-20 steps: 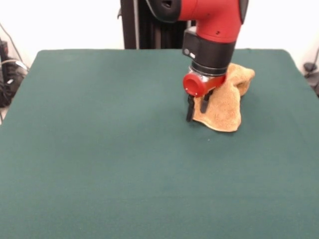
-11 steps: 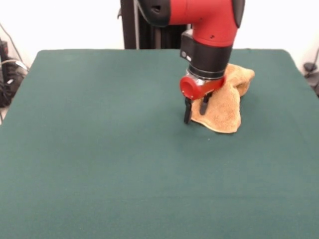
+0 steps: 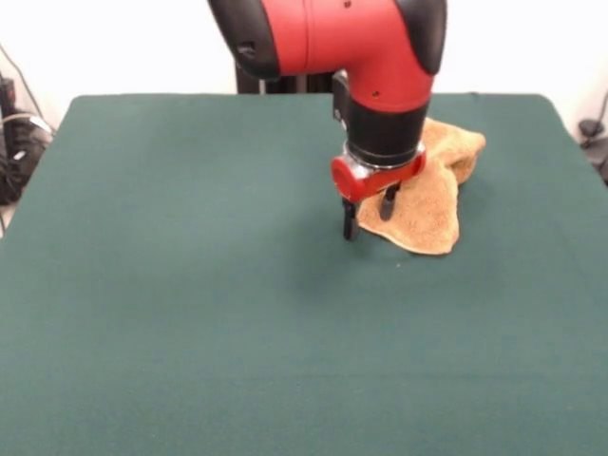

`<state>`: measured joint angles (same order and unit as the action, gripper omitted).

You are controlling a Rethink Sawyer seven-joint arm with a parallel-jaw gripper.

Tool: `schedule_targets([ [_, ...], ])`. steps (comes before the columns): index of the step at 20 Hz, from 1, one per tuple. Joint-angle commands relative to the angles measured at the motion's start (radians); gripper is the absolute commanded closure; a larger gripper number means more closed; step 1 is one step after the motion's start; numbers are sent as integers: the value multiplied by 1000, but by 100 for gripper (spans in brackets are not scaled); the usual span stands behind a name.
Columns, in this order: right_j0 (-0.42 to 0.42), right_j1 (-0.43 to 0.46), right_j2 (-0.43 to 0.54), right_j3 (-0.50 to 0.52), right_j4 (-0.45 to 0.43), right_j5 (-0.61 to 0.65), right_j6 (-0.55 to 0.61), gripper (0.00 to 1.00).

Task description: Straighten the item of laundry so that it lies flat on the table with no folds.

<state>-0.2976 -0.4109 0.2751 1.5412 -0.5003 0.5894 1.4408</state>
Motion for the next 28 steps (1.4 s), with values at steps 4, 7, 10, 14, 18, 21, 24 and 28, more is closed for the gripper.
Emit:
schedule_targets([
  [4,-5,362,63,-161,-125,-64,-103,0],
  [7,-2,367,58,-167,-143,-65,-87,0],
  [10,0,368,59,-171,-155,-63,-81,0],
  [14,-1,369,65,-173,-158,-43,-87,100],
  [18,-6,371,71,-172,-154,-38,-98,100],
  [21,-5,371,70,-174,-157,-39,-94,100],
  [24,-10,372,76,-173,-158,-36,-100,100],
  [28,-10,373,78,-175,-159,-33,-103,100],
])
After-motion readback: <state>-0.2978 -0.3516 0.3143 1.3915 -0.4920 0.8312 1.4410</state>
